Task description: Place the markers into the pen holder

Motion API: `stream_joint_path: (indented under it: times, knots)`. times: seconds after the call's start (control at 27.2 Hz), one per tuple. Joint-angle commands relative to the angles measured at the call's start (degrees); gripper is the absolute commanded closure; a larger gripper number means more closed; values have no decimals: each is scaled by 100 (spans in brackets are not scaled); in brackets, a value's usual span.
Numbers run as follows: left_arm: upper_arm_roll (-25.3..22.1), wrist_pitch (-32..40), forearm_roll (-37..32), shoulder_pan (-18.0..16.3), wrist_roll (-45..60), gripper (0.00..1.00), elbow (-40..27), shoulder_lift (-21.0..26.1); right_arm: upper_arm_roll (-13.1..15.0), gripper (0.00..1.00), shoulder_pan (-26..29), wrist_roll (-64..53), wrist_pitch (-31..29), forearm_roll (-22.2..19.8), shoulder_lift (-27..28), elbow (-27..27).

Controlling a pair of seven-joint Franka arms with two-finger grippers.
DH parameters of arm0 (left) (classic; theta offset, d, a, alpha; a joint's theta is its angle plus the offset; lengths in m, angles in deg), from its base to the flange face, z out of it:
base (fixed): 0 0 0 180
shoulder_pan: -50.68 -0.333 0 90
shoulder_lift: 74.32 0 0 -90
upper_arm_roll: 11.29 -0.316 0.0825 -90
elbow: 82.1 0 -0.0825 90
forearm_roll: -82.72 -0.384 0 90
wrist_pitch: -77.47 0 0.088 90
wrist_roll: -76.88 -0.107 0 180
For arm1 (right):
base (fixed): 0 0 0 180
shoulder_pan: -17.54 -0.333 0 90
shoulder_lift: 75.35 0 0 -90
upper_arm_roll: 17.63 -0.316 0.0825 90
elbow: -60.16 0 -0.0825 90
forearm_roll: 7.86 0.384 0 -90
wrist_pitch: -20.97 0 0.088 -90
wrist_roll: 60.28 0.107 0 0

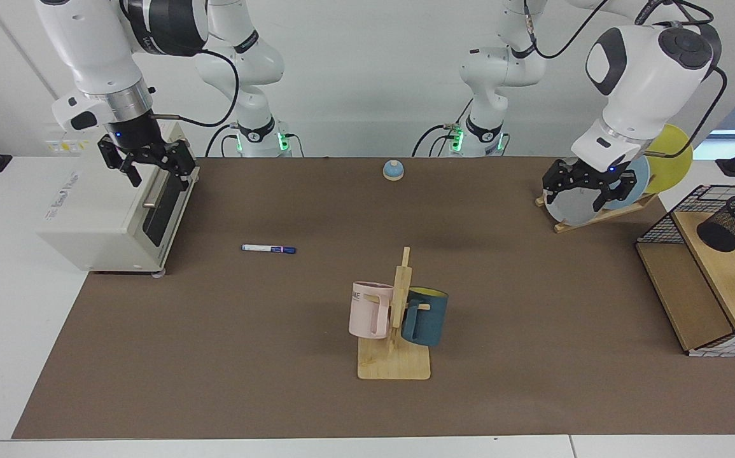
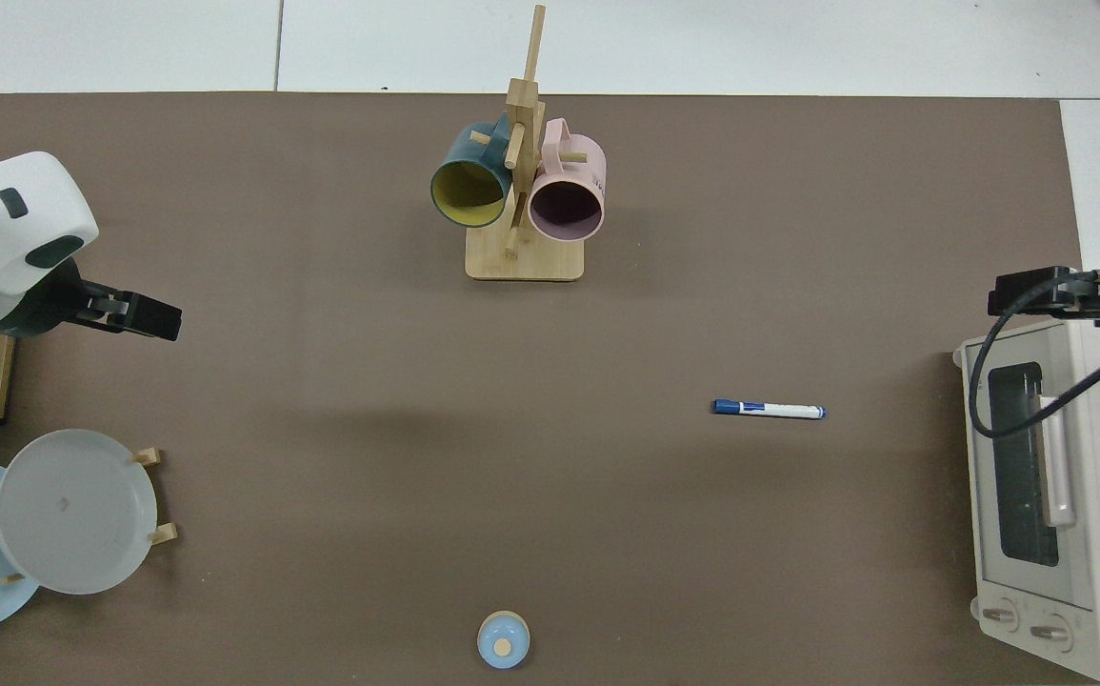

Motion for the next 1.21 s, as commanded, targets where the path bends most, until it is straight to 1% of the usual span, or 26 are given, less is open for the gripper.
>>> stream_joint_path:
  times: [0.0,0.11,0.18,0.4,0.59,0.66,0.92,1.07,1.18]
  knots:
    - [-49,60,-28,1,-12,0,-31,-73,-71,0,13,1534,-176,20,-132,216]
    - [-58,51,-19,1,-29,0,-101,-100,-106,0,-4,2861,-149,46,-150,242]
    - [-58,60,-19,9,-21,0,-119,-100,-124,0,-4,3486,-140,46,-228,347]
    - [-67,43,-19,9,-29,0,-154,-108,-133,0,5,4726,-53,55,-668,1006]
    - [-67,16,-19,36,-56,0,-172,-108,-133,0,39,5720,509,169,-809,1095]
    - [-67,7,-19,36,-56,0,-180,-108,-124,0,49,6045,615,248,-827,1095]
    - [-84,-98,-19,18,-231,0,-286,-100,-124,0,48,7601,501,248,-800,1104]
    - [-84,-151,-19,-8,-240,0,-295,-100,-124,0,92,7848,458,257,-748,1165]
    - [-84,-151,-19,-8,-231,0,-295,-91,-133,0,92,7883,160,275,-677,1401]
